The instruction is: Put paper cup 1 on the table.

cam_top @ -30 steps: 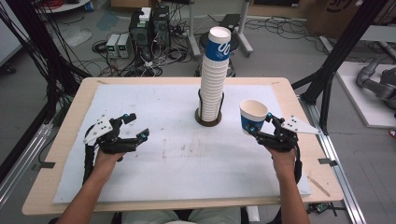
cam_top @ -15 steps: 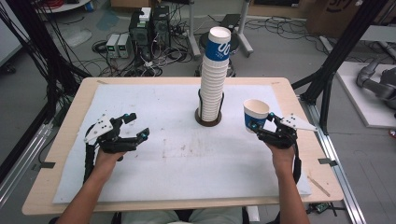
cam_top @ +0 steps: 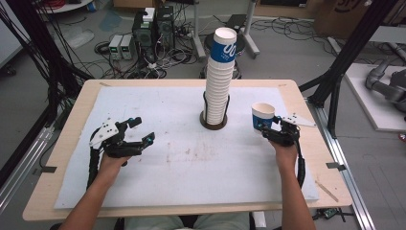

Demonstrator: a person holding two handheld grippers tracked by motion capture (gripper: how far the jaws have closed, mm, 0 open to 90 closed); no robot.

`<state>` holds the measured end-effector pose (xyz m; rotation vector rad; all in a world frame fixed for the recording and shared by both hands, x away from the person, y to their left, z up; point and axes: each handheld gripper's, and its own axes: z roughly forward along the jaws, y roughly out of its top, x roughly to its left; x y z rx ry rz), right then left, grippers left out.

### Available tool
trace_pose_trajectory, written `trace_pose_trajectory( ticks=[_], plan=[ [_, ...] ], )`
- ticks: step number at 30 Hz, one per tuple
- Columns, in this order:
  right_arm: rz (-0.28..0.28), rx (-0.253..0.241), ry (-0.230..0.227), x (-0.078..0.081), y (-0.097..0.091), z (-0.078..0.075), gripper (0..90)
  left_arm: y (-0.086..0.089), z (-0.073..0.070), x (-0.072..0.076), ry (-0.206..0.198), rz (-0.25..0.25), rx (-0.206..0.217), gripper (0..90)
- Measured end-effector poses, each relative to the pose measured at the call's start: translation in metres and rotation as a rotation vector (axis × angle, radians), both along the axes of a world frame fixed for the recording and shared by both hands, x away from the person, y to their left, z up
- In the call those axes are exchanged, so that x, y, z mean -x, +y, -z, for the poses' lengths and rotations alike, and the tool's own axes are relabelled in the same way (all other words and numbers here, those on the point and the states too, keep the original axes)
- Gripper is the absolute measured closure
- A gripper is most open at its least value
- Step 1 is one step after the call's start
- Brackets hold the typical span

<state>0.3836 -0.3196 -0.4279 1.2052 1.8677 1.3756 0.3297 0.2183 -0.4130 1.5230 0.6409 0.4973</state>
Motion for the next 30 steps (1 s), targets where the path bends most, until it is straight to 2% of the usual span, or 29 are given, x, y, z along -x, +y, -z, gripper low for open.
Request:
trace_pose_trajectory(
  ticks=[4, 9, 11, 18, 23, 27, 30],
  plan=[
    [-0.004, 0.05, 0.041, -0.003, 0.004, 0.006, 31.6, 0.0, 0.0, 0.001, -0.003, 0.0, 0.003, 16.8],
    [-0.001, 0.068, 0.072, -0.003, 0.002, 0.01, 30.7, 0.0, -0.001, 0.001, -0.003, 0.0, -0.001, 16.9],
    [-0.004, 0.078, 0.098, -0.002, 0.0, 0.013, 30.1, 0.0, 0.0, 0.001, -0.003, 0.0, -0.001, 16.9],
    [-0.005, 0.07, 0.105, 0.006, -0.008, 0.014, 29.5, -0.001, 0.0, 0.0, 0.0, 0.003, 0.002, 17.7],
    [-0.021, 0.095, 0.103, 0.011, -0.011, 0.015, 26.5, -0.002, 0.001, 0.0, 0.002, 0.008, -0.002, 17.8],
    [-0.034, 0.116, 0.14, 0.013, -0.013, 0.018, 26.2, -0.002, 0.001, 0.0, 0.005, 0.009, -0.004, 17.8],
    [-0.034, 0.102, 0.134, 0.014, -0.014, 0.017, 23.1, -0.002, 0.001, 0.0, 0.007, 0.01, -0.004, 17.8]
  ],
)
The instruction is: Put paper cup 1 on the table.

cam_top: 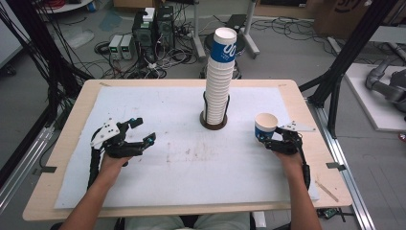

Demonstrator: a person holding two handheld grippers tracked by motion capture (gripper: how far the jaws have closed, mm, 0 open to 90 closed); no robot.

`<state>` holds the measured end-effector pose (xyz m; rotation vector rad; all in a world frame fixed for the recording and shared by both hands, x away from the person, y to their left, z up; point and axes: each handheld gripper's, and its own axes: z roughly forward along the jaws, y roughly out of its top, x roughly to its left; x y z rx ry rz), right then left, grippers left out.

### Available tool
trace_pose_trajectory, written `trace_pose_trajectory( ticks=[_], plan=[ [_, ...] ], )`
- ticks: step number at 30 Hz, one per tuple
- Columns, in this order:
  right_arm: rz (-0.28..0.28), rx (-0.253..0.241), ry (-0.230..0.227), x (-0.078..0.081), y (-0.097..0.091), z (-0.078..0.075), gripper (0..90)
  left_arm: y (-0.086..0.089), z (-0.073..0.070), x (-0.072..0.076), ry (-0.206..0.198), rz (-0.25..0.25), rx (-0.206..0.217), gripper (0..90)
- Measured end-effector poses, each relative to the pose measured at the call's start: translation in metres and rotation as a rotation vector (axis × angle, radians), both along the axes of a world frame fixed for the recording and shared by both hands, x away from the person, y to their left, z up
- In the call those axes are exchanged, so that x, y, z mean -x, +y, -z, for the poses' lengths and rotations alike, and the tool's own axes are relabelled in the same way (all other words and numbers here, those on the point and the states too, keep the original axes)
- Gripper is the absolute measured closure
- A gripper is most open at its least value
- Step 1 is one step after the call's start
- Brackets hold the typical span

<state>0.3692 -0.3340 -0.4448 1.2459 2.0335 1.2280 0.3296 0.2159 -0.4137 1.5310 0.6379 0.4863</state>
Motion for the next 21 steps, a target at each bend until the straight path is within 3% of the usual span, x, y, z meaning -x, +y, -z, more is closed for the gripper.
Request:
trace_pose_trajectory(
  ticks=[8, 13, 21],
  plan=[
    [-0.003, -0.003, 0.033, 0.003, -0.003, 0.0, 20.1, 0.0, 0.0, 0.0, -0.003, -0.005, 0.005, 17.8],
    [0.002, 0.025, 0.078, 0.011, -0.01, 0.001, 20.2, 0.001, -0.001, 0.0, 0.001, -0.006, 0.004, 17.8],
    [-0.04, 0.038, 0.043, 0.044, -0.024, -0.015, 20.2, 0.001, -0.001, -0.002, 0.035, -0.006, 0.015, 15.7]
  ],
)
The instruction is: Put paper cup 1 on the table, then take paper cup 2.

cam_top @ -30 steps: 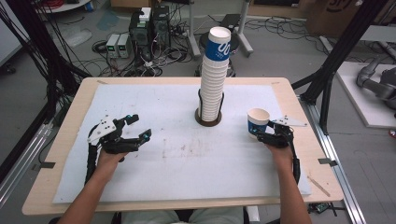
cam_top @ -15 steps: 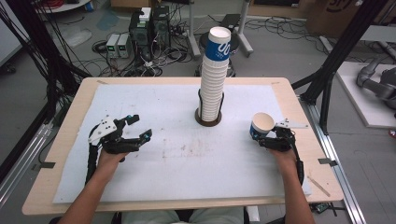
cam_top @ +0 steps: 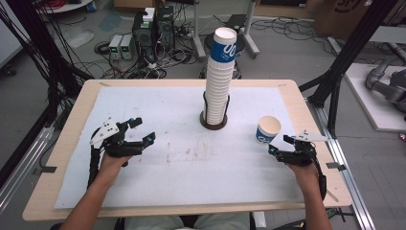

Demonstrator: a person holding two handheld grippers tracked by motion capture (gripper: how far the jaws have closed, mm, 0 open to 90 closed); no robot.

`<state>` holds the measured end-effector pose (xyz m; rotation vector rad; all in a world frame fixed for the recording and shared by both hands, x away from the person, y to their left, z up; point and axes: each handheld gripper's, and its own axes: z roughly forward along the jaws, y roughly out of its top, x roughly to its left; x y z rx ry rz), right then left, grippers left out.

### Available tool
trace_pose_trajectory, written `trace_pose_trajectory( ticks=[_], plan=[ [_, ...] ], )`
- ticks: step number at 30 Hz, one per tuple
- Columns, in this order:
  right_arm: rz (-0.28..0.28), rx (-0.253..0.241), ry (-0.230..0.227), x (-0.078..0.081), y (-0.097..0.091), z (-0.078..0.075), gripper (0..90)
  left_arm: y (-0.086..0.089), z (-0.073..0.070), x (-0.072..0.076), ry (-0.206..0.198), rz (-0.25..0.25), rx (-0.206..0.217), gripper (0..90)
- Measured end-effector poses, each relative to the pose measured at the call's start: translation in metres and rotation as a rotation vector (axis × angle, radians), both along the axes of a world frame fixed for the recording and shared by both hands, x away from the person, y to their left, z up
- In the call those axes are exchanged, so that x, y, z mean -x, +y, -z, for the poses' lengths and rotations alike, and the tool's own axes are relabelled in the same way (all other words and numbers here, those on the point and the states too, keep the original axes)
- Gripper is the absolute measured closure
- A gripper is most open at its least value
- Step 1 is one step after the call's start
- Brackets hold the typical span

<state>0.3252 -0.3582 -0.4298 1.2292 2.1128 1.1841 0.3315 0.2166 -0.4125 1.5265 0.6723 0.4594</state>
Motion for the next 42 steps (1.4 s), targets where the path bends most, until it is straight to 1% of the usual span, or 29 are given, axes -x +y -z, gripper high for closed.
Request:
trace_pose_trajectory(
  ticks=[3, 6, 7, 8, 9, 10, 12, 14, 16, 18, 21, 23, 25, 28, 31, 33, 35, 36, 39, 41, 42],
  plan=[
    [-0.02, -0.031, -0.029, 0.01, 0.003, -0.012, 20.2, -0.001, -0.002, -0.001, 0.013, 0.004, -0.007, 15.7],
    [-0.057, -0.051, -0.066, 0.017, 0.012, -0.027, 20.1, -0.001, -0.003, -0.002, 0.03, 0.006, -0.015, 15.7],
    [-0.072, -0.048, -0.077, 0.017, 0.015, -0.031, 20.1, -0.001, -0.003, -0.003, 0.042, 0.006, -0.021, 15.7],
    [-0.089, -0.048, -0.086, 0.016, 0.019, -0.034, 20.2, -0.001, -0.003, -0.004, 0.044, 0.004, -0.02, 15.7],
    [-0.097, -0.057, -0.08, 0.016, 0.023, -0.036, 20.2, -0.001, -0.003, -0.004, 0.045, 0.004, -0.023, 15.7],
    [-0.107, -0.057, -0.087, 0.014, 0.026, -0.038, 20.1, -0.001, -0.003, -0.003, 0.047, 0.004, -0.027, 15.7],
    [-0.128, -0.065, -0.092, 0.011, 0.032, -0.041, 20.2, 0.0, -0.004, -0.003, 0.039, 0.0, -0.03, 15.7],
    [-0.133, -0.069, -0.097, 0.009, 0.038, -0.044, 20.2, 0.0, -0.004, -0.002, 0.04, 0.002, -0.027, 15.7],
    [-0.142, -0.058, -0.101, 0.009, 0.043, -0.045, 20.2, 0.0, -0.004, -0.002, 0.037, 0.005, -0.032, 15.7],
    [-0.144, -0.044, -0.102, 0.01, 0.047, -0.046, 20.2, 0.0, -0.004, -0.001, 0.037, 0.007, -0.026, 15.7],
    [-0.144, -0.042, -0.101, 0.009, 0.049, -0.045, 20.1, -0.001, -0.004, 0.0, 0.035, 0.016, -0.015, 15.7],
    [-0.146, -0.038, -0.106, 0.007, 0.05, -0.044, 20.2, -0.002, -0.005, 0.002, 0.027, 0.014, -0.022, 15.7],
    [-0.145, -0.037, -0.098, 0.008, 0.051, -0.043, 20.2, -0.003, -0.005, 0.003, 0.025, 0.017, -0.019, 15.8],
    [-0.146, -0.037, -0.097, 0.009, 0.049, -0.042, 20.2, -0.003, -0.005, 0.002, 0.032, 0.012, -0.015, 15.7],
    [-0.138, -0.033, -0.098, 0.009, 0.046, -0.042, 20.2, -0.004, -0.005, 0.001, 0.039, 0.02, -0.011, 15.8],
    [-0.137, -0.036, -0.094, 0.012, 0.045, -0.041, 20.2, -0.005, -0.006, 0.0, 0.04, 0.028, -0.004, 15.8],
    [-0.135, -0.028, -0.1, 0.013, 0.045, -0.041, 20.2, -0.005, -0.006, 0.001, 0.033, 0.03, 0.006, 15.8],
    [-0.133, -0.031, -0.094, 0.013, 0.044, -0.042, 20.2, -0.005, -0.007, 0.0, 0.039, 0.034, 0.004, 15.8],
    [-0.141, -0.033, -0.097, 0.014, 0.044, -0.042, 20.2, -0.006, -0.008, 0.001, 0.039, 0.034, 0.005, 15.7],
    [-0.147, -0.028, -0.093, 0.015, 0.046, -0.043, 20.2, -0.007, -0.01, 0.002, 0.047, 0.04, 0.024, 15.8],
    [-0.151, -0.025, -0.097, 0.015, 0.046, -0.043, 20.1, -0.007, -0.011, 0.002, 0.044, 0.044, 0.028, 15.8]
  ],
)
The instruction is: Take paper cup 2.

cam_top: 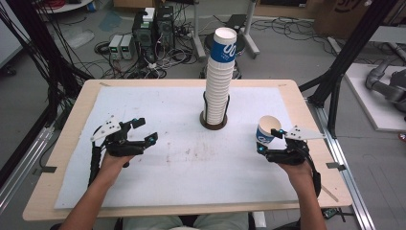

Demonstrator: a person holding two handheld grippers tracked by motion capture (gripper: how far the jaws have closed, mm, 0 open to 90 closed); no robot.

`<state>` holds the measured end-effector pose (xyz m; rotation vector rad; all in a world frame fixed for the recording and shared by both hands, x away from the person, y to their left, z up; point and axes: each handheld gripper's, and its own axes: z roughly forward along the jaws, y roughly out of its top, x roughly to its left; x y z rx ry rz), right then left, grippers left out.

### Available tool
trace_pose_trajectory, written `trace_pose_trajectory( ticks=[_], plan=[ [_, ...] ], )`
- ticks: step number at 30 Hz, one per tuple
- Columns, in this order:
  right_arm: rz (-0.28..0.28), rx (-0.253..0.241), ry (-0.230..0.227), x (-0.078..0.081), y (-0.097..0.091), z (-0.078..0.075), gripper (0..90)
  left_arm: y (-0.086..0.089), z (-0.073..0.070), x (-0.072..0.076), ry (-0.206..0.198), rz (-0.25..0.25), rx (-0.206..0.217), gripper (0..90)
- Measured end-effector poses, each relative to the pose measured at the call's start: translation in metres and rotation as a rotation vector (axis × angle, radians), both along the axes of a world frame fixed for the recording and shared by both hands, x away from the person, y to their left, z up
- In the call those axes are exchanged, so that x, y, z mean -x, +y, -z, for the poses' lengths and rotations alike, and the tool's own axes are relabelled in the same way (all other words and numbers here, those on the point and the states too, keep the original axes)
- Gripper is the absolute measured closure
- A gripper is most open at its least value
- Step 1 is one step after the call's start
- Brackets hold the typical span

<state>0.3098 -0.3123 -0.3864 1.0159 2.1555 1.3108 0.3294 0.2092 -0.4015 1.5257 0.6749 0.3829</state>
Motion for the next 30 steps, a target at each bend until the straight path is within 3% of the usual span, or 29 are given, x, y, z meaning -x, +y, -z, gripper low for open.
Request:
trace_pose_trajectory(
  ticks=[6, 13, 24, 30],
  plan=[
    [-0.029, 0.002, -0.002, 0.003, 0.004, -0.002, 20.2, -0.006, -0.017, -0.004, 0.004, 0.016, 0.035, 15.7],
    [-0.045, 0.0, -0.003, 0.002, 0.005, -0.004, 20.2, -0.024, -0.06, -0.021, -0.051, 0.058, 0.013, 15.8],
    [-0.065, 0.0, 0.001, 0.001, 0.007, -0.005, 20.2, -0.073, -0.126, -0.056, -0.11, 0.139, -0.028, 15.7],
    [-0.07, -0.006, 0.009, 0.001, 0.006, -0.004, 20.2, -0.103, -0.152, -0.075, -0.129, 0.184, -0.045, 16.0]
  ],
)
